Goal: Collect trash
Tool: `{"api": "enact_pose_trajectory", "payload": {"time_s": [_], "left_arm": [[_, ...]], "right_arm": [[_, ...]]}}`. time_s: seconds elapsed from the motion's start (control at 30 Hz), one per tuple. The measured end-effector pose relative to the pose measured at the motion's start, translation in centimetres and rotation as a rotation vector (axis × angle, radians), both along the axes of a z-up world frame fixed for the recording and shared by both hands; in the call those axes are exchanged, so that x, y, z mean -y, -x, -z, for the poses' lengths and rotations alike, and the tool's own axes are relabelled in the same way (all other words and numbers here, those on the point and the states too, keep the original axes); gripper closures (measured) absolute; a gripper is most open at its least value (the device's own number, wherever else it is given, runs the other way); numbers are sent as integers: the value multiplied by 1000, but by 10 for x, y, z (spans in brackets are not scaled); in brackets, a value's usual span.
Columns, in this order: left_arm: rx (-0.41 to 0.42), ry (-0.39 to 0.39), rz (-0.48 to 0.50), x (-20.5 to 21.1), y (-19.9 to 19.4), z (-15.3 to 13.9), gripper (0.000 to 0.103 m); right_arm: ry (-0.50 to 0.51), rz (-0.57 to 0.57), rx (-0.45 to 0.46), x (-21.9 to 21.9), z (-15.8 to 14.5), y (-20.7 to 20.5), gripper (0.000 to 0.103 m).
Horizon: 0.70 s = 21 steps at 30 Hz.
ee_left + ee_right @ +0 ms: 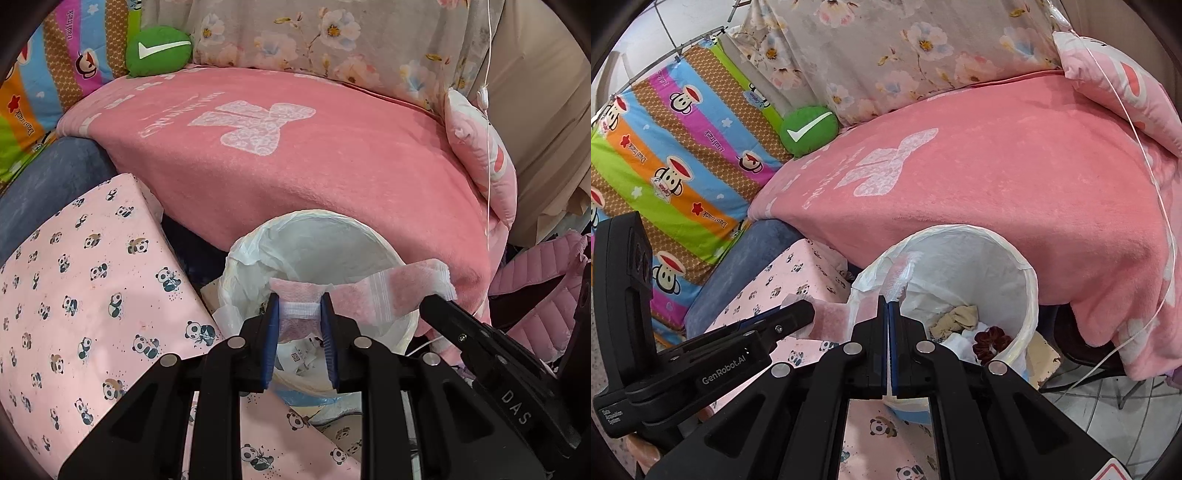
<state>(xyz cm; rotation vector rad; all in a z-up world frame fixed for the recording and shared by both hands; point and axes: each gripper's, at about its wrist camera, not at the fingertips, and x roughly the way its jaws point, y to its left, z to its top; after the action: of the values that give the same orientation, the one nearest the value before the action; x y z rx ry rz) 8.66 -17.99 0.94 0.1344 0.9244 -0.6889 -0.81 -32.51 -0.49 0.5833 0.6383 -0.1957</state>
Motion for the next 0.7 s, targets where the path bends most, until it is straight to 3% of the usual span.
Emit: {"api": "enact_pose_trajectory", "payload": {"time_s": [0.1, 0.17, 0.23, 0.4, 0.47, 0.53, 0.7], "left_arm": [[-11, 0, -10, 0, -5, 2, 77], [-1, -3, -28, -1, -7, 3, 64], [15, 0, -39, -2, -8, 2, 58], [8, 2, -42, -4, -13, 4, 55], [16, -4, -65, -9, -13, 4, 37], [35, -10, -88, -15, -12, 3, 28], [61, -37, -130, -31, -10, 3, 28]], "right_arm": [[3, -2, -6, 0, 2, -4, 100], [6, -1, -10, -1, 4, -6, 100], [12, 0, -16, -2, 6, -10, 100], [20, -11, -40, -3, 12, -18, 100], [22, -14, -63, -4, 14, -23, 98], [17, -9, -67, -4, 14, -24, 93], [25, -16, -68, -11, 16, -23, 84]]}}
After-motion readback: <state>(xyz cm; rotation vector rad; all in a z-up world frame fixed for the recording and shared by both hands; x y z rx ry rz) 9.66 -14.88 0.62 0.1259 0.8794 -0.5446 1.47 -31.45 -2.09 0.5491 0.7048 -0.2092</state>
